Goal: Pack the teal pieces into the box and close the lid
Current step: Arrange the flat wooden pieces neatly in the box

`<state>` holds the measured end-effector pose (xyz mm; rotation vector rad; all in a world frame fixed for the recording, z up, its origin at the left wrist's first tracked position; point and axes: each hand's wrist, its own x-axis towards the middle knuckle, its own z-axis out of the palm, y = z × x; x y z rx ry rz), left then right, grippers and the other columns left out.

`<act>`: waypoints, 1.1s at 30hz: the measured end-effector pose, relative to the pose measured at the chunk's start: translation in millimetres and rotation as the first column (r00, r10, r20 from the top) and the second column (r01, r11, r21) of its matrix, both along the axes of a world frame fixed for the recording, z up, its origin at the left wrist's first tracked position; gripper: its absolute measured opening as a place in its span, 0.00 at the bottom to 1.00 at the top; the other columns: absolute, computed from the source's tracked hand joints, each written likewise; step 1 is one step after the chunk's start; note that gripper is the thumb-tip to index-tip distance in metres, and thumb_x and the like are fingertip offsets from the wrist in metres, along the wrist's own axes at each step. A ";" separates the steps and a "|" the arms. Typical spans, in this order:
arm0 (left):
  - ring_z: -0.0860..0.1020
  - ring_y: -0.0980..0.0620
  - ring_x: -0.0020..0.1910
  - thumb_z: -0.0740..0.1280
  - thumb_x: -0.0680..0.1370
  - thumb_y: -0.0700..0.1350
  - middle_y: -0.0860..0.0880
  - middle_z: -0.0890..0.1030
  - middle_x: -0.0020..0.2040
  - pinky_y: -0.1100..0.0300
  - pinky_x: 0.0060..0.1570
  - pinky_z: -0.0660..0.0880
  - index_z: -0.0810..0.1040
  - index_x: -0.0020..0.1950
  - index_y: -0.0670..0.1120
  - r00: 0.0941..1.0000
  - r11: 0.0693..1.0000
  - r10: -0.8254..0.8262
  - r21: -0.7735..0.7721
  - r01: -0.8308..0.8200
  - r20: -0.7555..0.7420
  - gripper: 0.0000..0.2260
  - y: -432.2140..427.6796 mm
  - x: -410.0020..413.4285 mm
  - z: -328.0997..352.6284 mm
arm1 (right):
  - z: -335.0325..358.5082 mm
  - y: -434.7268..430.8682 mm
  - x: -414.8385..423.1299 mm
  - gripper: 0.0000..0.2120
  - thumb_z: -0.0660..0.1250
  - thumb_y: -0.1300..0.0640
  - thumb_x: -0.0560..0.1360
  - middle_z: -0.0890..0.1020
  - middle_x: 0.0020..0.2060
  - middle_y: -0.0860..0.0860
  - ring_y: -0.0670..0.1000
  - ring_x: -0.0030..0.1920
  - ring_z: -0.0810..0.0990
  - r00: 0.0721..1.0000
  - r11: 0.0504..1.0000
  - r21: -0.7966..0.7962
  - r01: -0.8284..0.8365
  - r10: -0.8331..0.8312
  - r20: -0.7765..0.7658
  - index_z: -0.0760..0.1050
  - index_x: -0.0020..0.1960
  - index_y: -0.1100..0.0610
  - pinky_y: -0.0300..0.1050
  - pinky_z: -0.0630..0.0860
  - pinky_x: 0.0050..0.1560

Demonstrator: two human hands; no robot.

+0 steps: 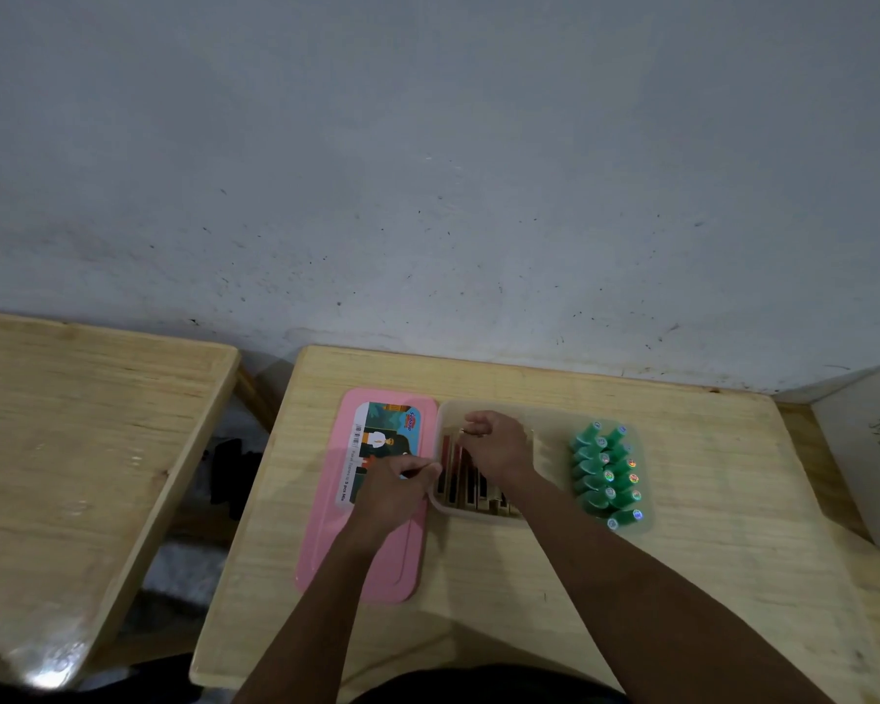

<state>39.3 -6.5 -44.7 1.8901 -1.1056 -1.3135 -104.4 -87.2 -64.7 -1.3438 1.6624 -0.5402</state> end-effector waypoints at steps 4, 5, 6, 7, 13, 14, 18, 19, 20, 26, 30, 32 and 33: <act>0.78 0.53 0.46 0.67 0.76 0.49 0.50 0.81 0.47 0.57 0.49 0.77 0.81 0.57 0.47 1.000 1.000 -0.008 -0.006 0.008 0.007 0.12 -0.5 0.1 -0.7 | -3.4 -1.8 3.9 0.11 0.69 0.56 0.75 0.84 0.53 0.48 0.45 0.50 0.80 0.975 0.992 -0.038 -0.123 0.113 -0.190 0.80 0.57 0.53 0.32 0.71 0.43; 0.78 0.53 0.46 0.67 0.76 0.48 0.50 0.81 0.47 0.58 0.48 0.76 0.80 0.57 0.46 1.000 1.000 -0.015 -0.004 0.015 0.006 0.12 -0.5 0.2 -0.9 | -4.1 -2.1 3.6 0.11 0.68 0.55 0.75 0.84 0.54 0.47 0.46 0.52 0.81 0.958 0.988 -0.045 -0.150 0.134 -0.253 0.80 0.57 0.51 0.37 0.74 0.47; 0.77 0.54 0.46 0.67 0.76 0.48 0.51 0.81 0.46 0.58 0.48 0.76 0.80 0.57 0.46 1.000 1.000 -0.021 -0.004 0.021 0.006 0.12 -0.5 0.1 -1.0 | -4.4 -2.0 2.7 0.11 0.68 0.54 0.75 0.83 0.54 0.46 0.47 0.53 0.80 0.941 0.983 -0.051 -0.178 0.155 -0.301 0.80 0.57 0.50 0.40 0.75 0.51; 0.77 0.54 0.46 0.67 0.76 0.48 0.51 0.81 0.46 0.58 0.48 0.76 0.80 0.57 0.46 1.000 1.000 -0.022 -0.005 0.022 0.007 0.12 -0.4 0.2 -1.4 | -3.6 -1.6 1.7 0.11 0.68 0.54 0.76 0.83 0.55 0.46 0.47 0.54 0.80 0.930 0.977 -0.065 -0.203 0.172 -0.325 0.80 0.58 0.49 0.42 0.75 0.54; 0.79 0.54 0.50 0.67 0.76 0.48 0.50 0.83 0.50 0.57 0.52 0.77 0.81 0.57 0.46 1.000 1.000 -0.018 -0.019 0.019 0.018 0.12 -0.1 1.2 -1.9 | 9.3 4.2 -14.8 0.13 0.64 0.56 0.77 0.81 0.58 0.44 0.47 0.55 0.79 0.911 0.976 -0.095 -0.197 0.147 -0.385 0.78 0.60 0.47 0.46 0.76 0.56; 0.79 0.54 0.49 0.67 0.76 0.48 0.50 0.83 0.50 0.56 0.52 0.78 0.81 0.57 0.46 1.000 1.000 -0.018 -0.021 0.019 0.013 0.11 -0.3 1.0 -1.7 | 12.2 7.4 -19.9 0.13 0.64 0.56 0.77 0.80 0.58 0.44 0.47 0.55 0.79 0.902 0.974 -0.105 -0.201 0.142 -0.409 0.78 0.60 0.47 0.46 0.76 0.55; 0.79 0.54 0.46 0.67 0.77 0.47 0.48 0.83 0.49 0.58 0.47 0.77 0.80 0.57 0.45 1.000 1.000 -0.008 -0.012 0.008 0.000 0.11 -0.4 0.8 -1.6 | 20.3 27.9 -41.7 0.12 0.63 0.51 0.77 0.79 0.55 0.47 0.50 0.53 0.79 0.830 0.962 -0.193 -0.193 0.055 -0.555 0.78 0.59 0.47 0.47 0.77 0.48; 0.79 0.53 0.46 0.67 0.77 0.47 0.48 0.83 0.49 0.58 0.47 0.77 0.80 0.57 0.45 1.000 1.000 -0.007 -0.011 0.007 -0.001 0.11 -0.4 0.8 -1.9 | 19.5 32.7 -46.2 0.12 0.63 0.50 0.76 0.78 0.53 0.47 0.51 0.52 0.78 0.817 0.964 -0.193 -0.182 0.039 -0.575 0.77 0.59 0.48 0.47 0.77 0.48; 0.79 0.52 0.45 0.67 0.77 0.47 0.47 0.83 0.49 0.58 0.45 0.77 0.80 0.57 0.45 1.000 1.000 -0.006 -0.009 0.006 -0.001 0.12 -0.8 0.8 -2.1 | 17.6 35.7 -49.7 0.12 0.64 0.50 0.75 0.78 0.52 0.48 0.51 0.52 0.78 0.813 0.971 -0.166 -0.173 0.046 -0.581 0.77 0.58 0.48 0.48 0.78 0.48; 0.80 0.54 0.40 0.66 0.77 0.48 0.47 0.83 0.46 0.61 0.41 0.75 0.80 0.57 0.45 1.000 1.000 0.005 -0.010 -0.005 0.015 0.11 -0.5 -0.7 -2.2 | 13.2 39.1 -55.4 0.11 0.68 0.56 0.74 0.83 0.49 0.49 0.48 0.47 0.80 0.922 0.984 0.006 -0.181 0.171 -0.347 0.78 0.56 0.50 0.44 0.77 0.50; 0.80 0.53 0.40 0.66 0.77 0.46 0.47 0.83 0.47 0.61 0.41 0.75 0.80 0.57 0.45 1.000 1.000 0.021 -0.015 -0.021 0.007 0.11 1.3 -3.4 -0.8 | 11.7 39.1 -60.3 0.07 0.70 0.54 0.73 0.81 0.43 0.49 0.50 0.43 0.81 0.940 1.000 -0.027 -0.005 -0.004 -0.340 0.73 0.47 0.51 0.50 0.79 0.46; 0.79 0.53 0.40 0.66 0.77 0.46 0.47 0.82 0.47 0.62 0.40 0.74 0.80 0.57 0.44 1.000 0.999 0.027 -0.020 -0.027 0.001 0.11 2.0 -4.1 1.0 | 13.7 40.3 -62.3 0.12 0.70 0.47 0.72 0.81 0.43 0.48 0.50 0.42 0.81 0.931 0.998 0.065 0.012 0.012 -0.364 0.71 0.50 0.50 0.46 0.76 0.43; 0.79 0.53 0.40 0.66 0.77 0.45 0.47 0.82 0.47 0.62 0.39 0.74 0.80 0.57 0.44 1.000 0.999 0.030 -0.022 -0.030 -0.003 0.11 2.2 -4.5 1.9 | 14.4 40.8 -62.4 0.14 0.69 0.45 0.71 0.81 0.43 0.47 0.50 0.43 0.80 0.921 0.994 0.107 0.001 0.041 -0.386 0.70 0.51 0.50 0.45 0.73 0.42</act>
